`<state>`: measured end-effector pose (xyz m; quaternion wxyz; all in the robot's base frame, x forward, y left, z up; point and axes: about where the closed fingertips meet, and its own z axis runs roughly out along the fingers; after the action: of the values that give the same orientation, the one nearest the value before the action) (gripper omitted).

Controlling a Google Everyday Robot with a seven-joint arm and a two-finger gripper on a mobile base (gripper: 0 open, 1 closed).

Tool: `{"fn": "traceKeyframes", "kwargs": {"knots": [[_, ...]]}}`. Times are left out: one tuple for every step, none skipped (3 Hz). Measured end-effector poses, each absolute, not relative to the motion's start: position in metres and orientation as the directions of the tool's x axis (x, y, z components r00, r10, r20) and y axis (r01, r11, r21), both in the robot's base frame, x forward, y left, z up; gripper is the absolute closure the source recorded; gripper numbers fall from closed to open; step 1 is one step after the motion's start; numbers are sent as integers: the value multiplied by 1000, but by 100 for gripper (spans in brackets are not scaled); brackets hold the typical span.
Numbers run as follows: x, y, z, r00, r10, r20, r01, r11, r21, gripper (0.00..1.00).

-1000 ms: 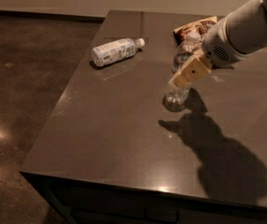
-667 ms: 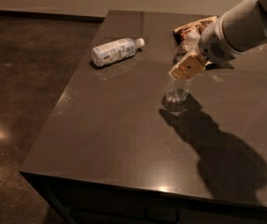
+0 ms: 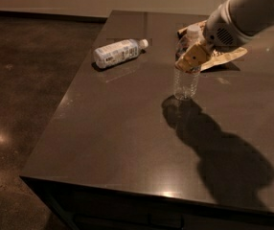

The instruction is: Knock water bottle over

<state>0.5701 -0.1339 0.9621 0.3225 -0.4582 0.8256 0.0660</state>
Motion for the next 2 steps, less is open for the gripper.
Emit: {"fn": "traceKeyframes", "kwargs": {"knots": [[561,-135,979,-370,-786,-496,-829,520,-206,100],[546,-137,979,-344,-888,-304,-874,422,-243,100]]}}
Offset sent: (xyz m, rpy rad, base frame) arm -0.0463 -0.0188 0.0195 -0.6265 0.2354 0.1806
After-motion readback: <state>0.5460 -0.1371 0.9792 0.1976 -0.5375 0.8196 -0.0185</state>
